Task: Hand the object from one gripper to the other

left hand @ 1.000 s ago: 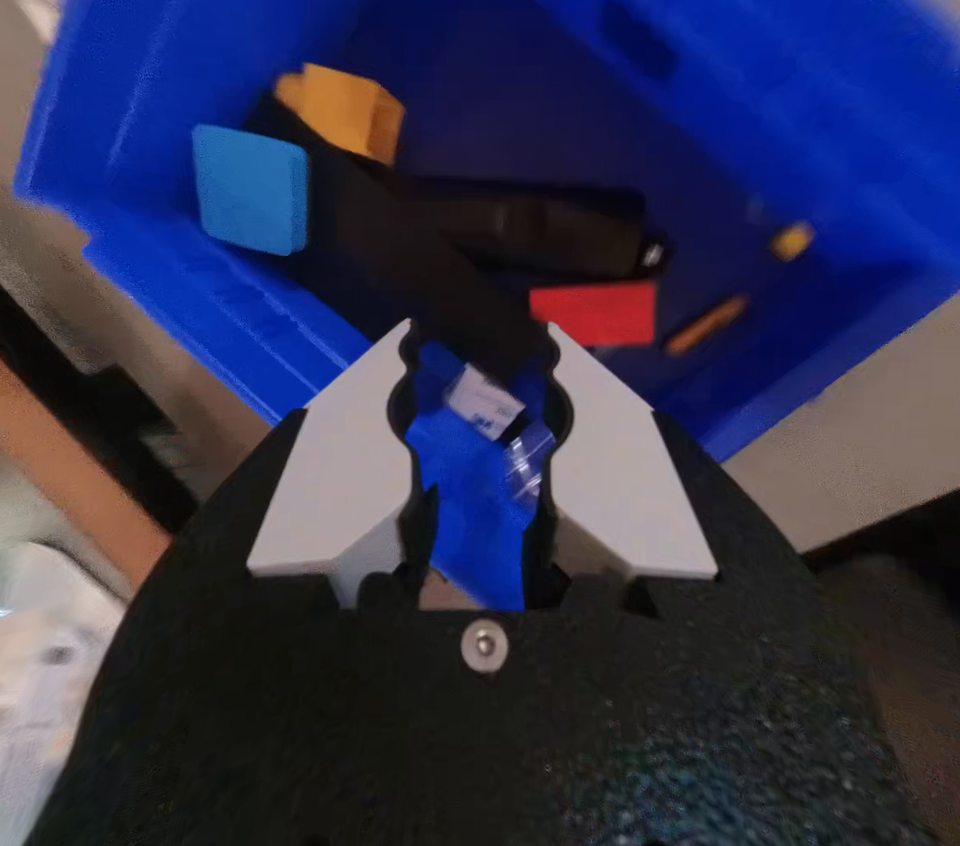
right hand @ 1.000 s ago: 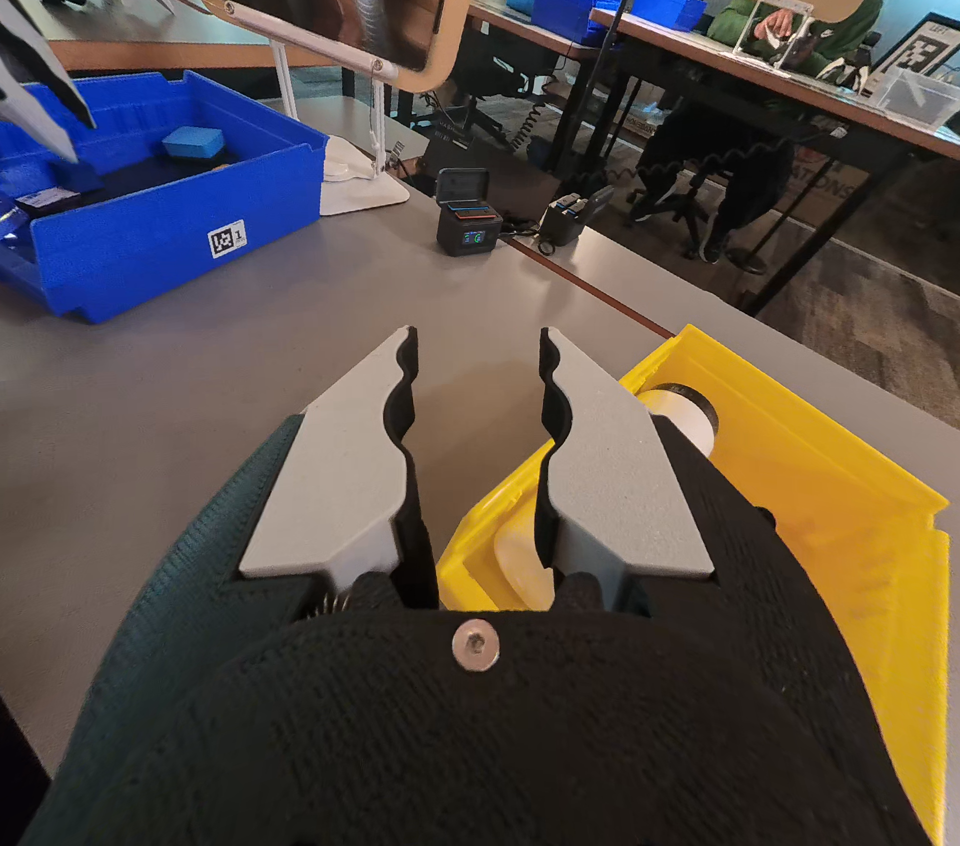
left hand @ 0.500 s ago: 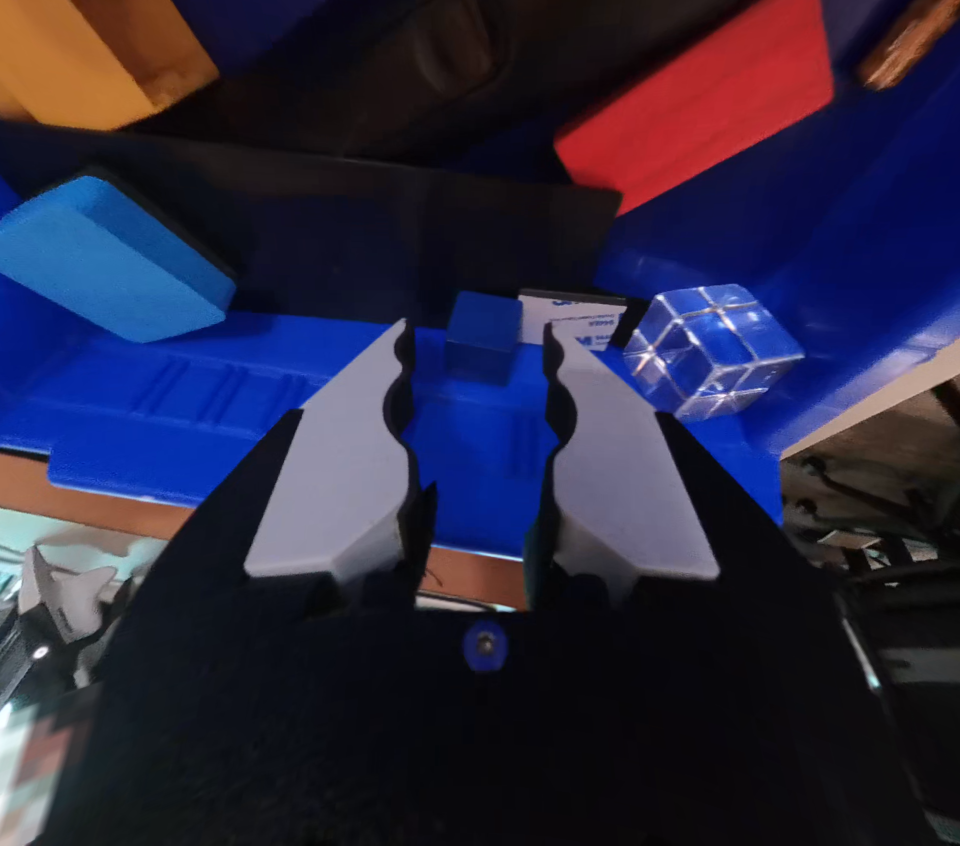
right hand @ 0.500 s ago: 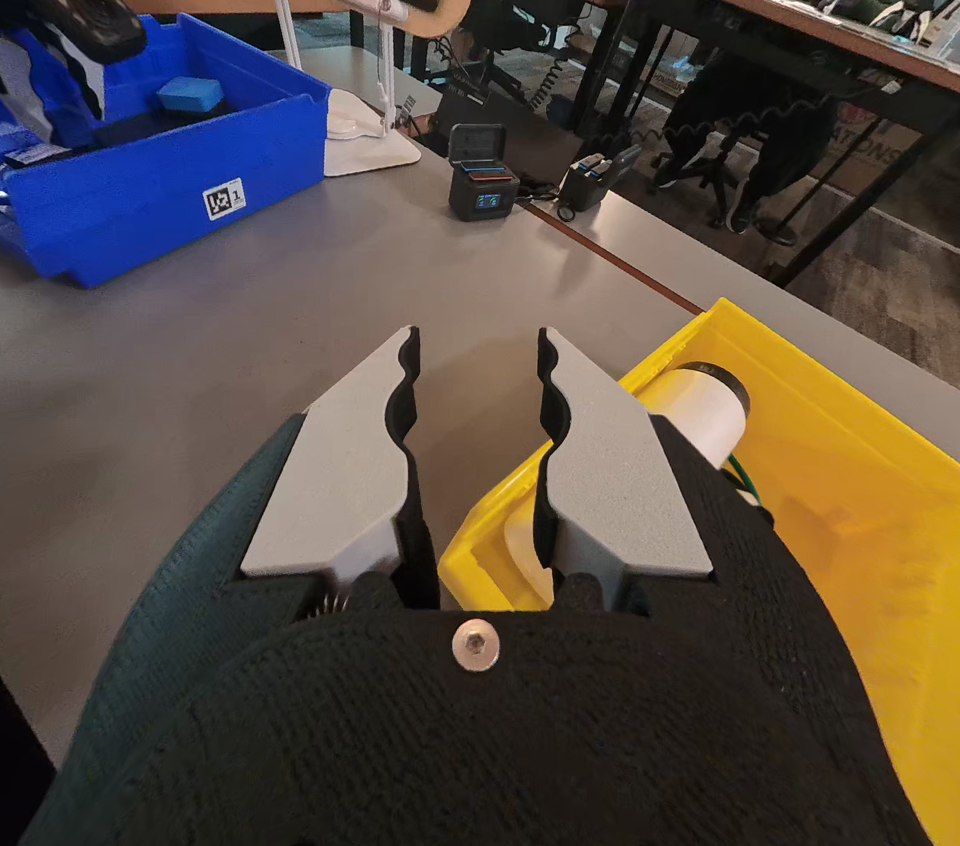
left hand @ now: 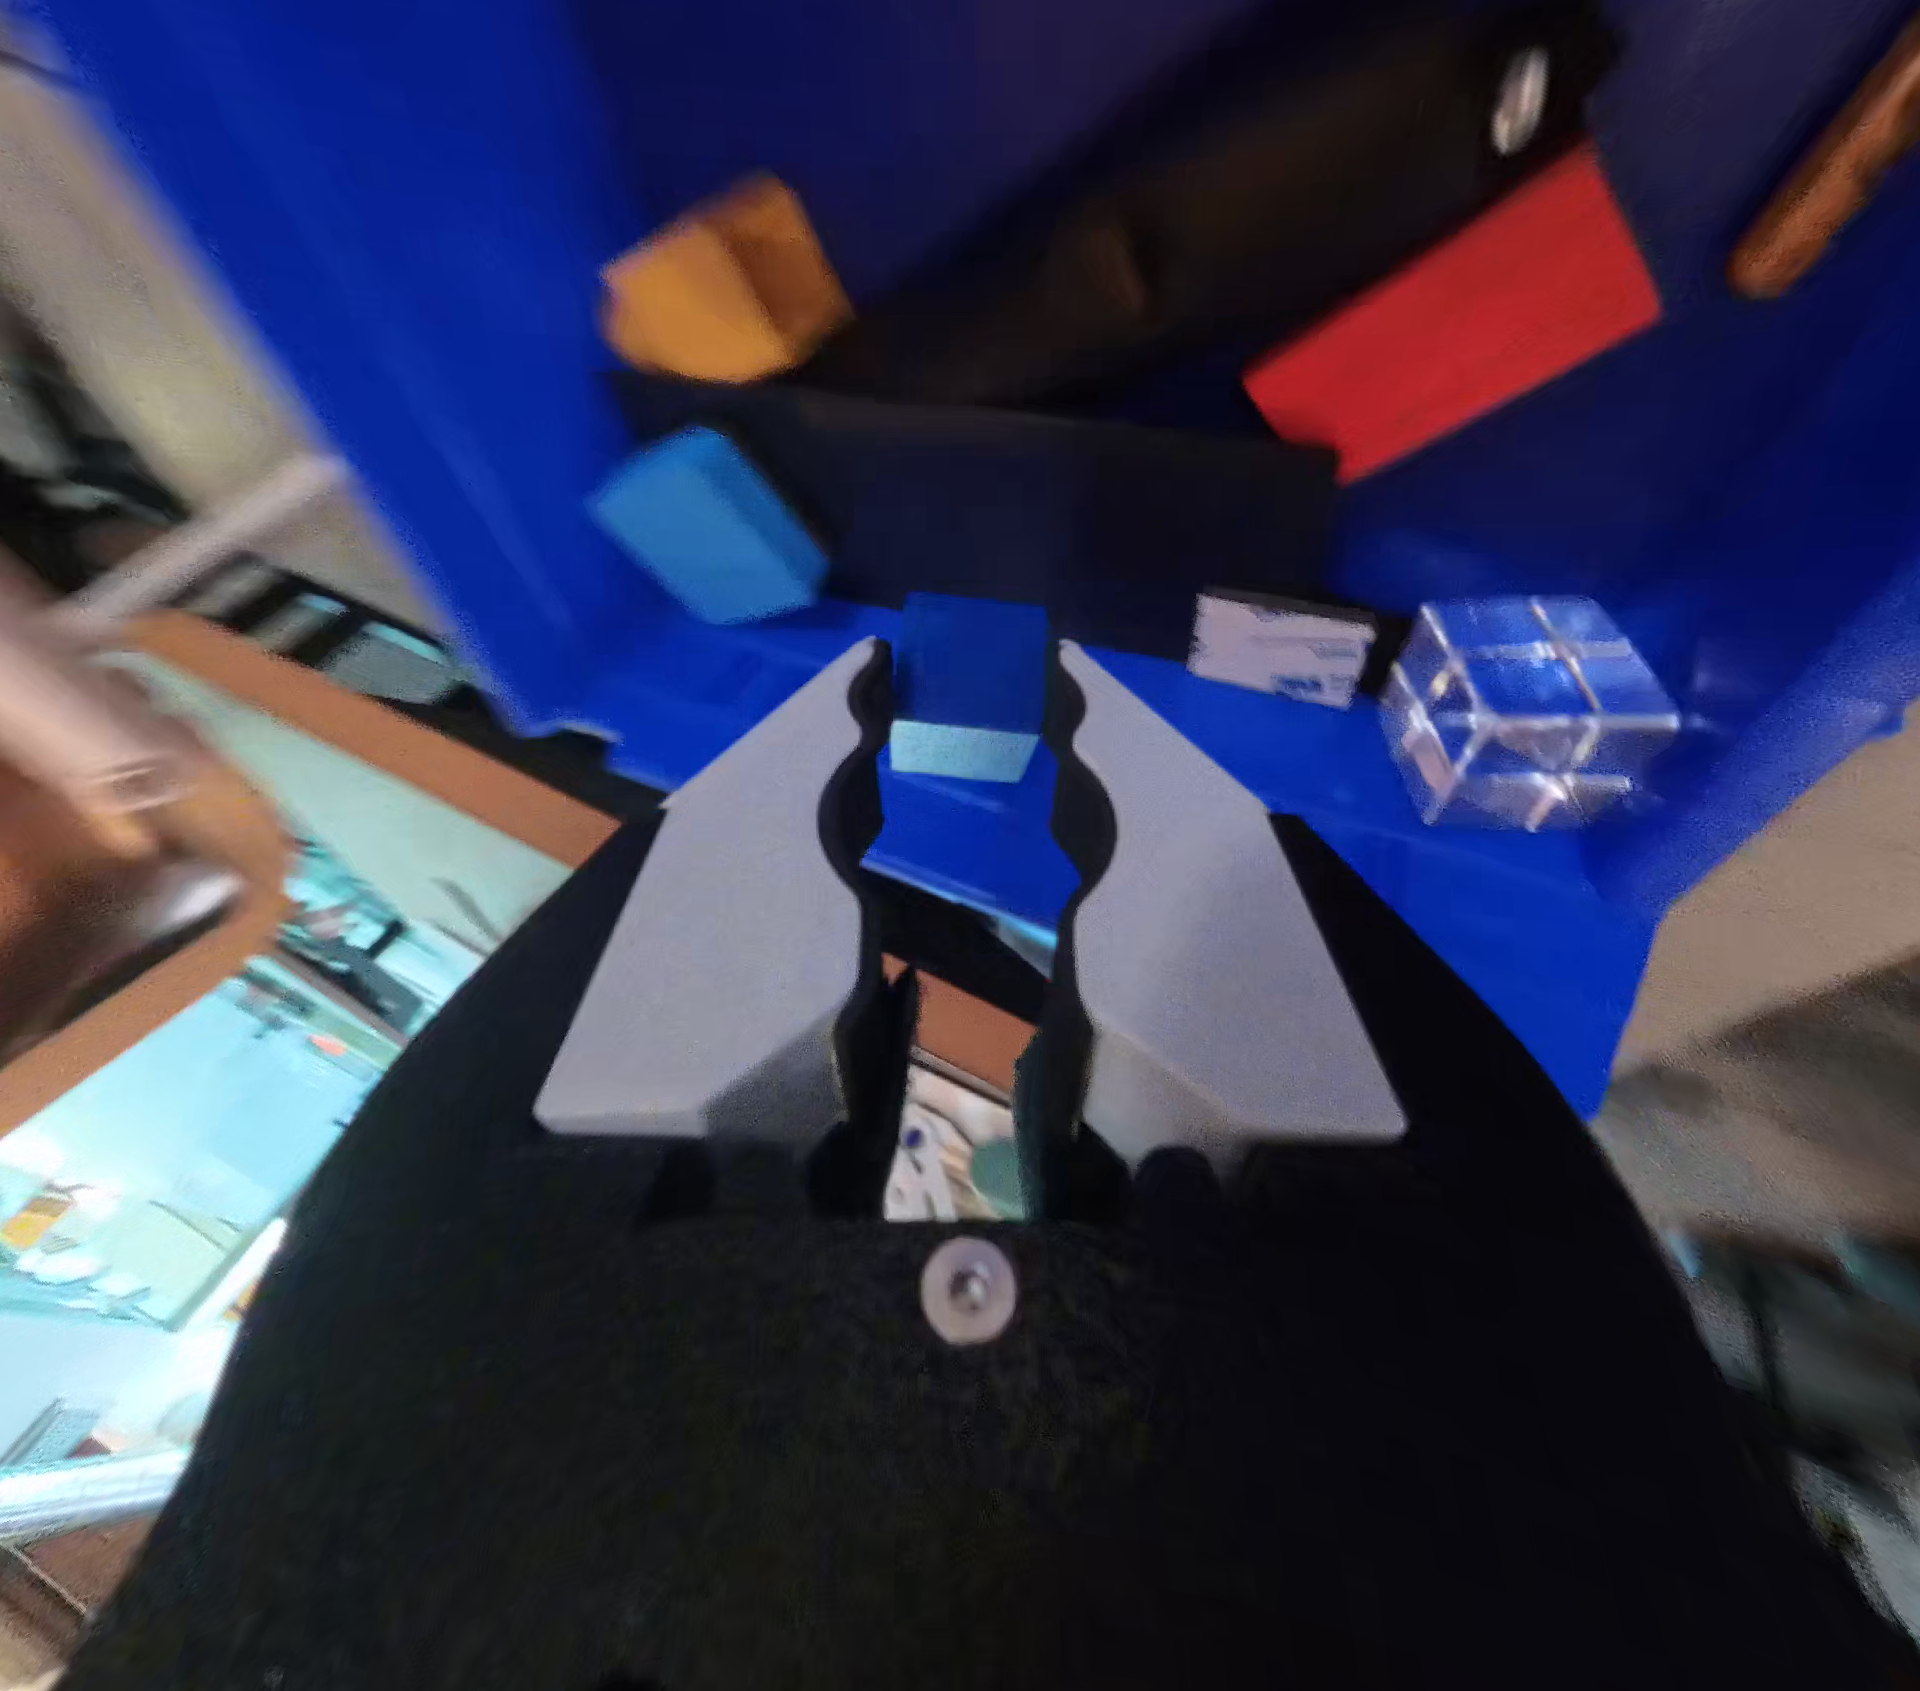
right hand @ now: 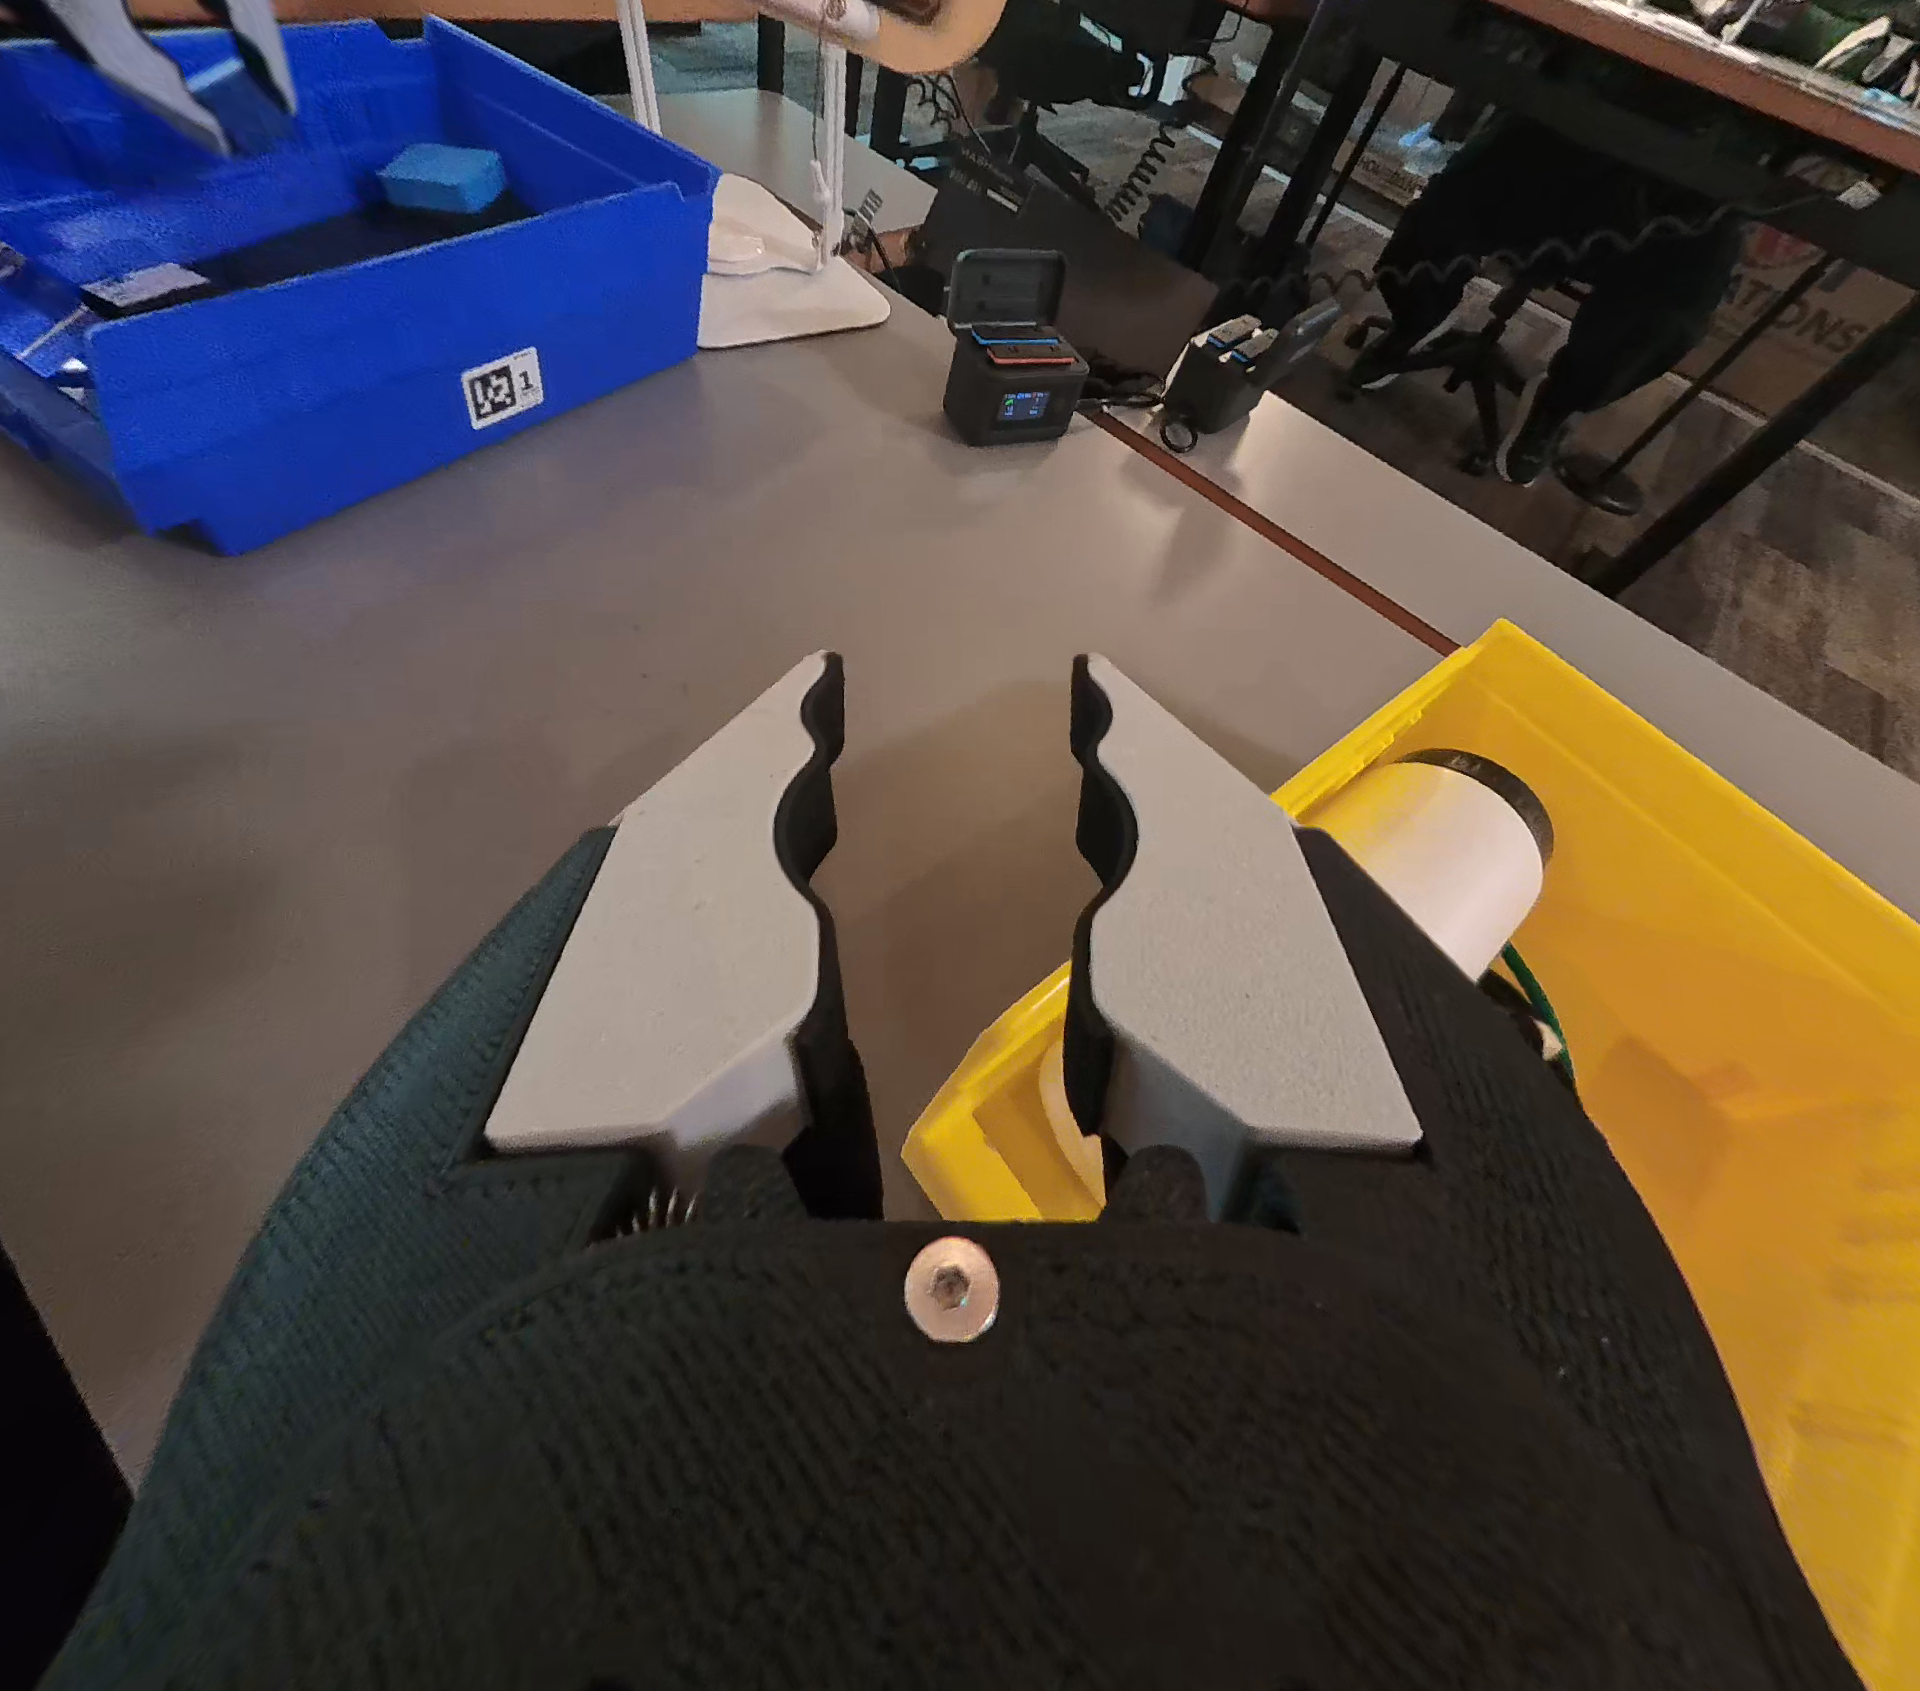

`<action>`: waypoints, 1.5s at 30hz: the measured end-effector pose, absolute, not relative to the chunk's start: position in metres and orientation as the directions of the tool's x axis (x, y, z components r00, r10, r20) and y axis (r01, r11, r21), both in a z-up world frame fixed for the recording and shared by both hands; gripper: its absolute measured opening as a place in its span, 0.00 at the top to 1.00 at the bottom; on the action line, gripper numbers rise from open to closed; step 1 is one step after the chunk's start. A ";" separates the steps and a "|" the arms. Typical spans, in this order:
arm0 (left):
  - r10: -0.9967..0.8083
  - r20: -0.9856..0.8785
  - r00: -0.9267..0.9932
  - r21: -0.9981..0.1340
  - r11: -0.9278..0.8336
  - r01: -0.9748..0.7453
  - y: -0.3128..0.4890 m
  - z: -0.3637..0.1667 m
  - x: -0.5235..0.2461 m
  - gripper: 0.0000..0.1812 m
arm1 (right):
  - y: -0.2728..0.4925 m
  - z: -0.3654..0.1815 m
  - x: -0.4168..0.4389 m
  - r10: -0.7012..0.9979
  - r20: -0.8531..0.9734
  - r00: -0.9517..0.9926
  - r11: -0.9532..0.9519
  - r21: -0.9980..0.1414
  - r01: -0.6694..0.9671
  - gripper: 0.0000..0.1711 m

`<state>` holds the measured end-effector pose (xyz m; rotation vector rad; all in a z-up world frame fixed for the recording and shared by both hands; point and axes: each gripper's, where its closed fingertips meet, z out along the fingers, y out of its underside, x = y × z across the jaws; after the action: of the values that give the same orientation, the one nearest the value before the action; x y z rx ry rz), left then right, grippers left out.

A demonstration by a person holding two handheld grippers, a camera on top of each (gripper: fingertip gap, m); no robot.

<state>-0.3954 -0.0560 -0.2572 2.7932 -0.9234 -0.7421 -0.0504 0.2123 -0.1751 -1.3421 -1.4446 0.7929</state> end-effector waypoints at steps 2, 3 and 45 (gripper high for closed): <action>-0.524 -0.549 0.651 0.054 -0.800 -0.598 -0.021 -0.220 -0.371 0.86 | 0.211 -0.172 -0.050 0.971 0.225 0.086 0.185 -0.925 0.331 0.76; -0.481 -0.594 0.645 -0.076 -0.765 -0.640 0.000 -0.202 -0.350 0.86 | 0.210 -0.171 -0.051 0.970 0.226 0.085 0.187 -0.926 0.328 0.76; -0.727 0.631 0.271 -0.730 -0.438 0.525 0.091 -0.213 -0.040 0.72 | 0.073 -0.207 -0.056 0.682 0.655 -0.327 0.628 -0.753 -0.199 0.85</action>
<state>-0.0395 0.0908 -0.2129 2.9942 -0.4196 2.9775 -0.0558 0.0735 -0.2070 -0.4009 -1.6804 0.9371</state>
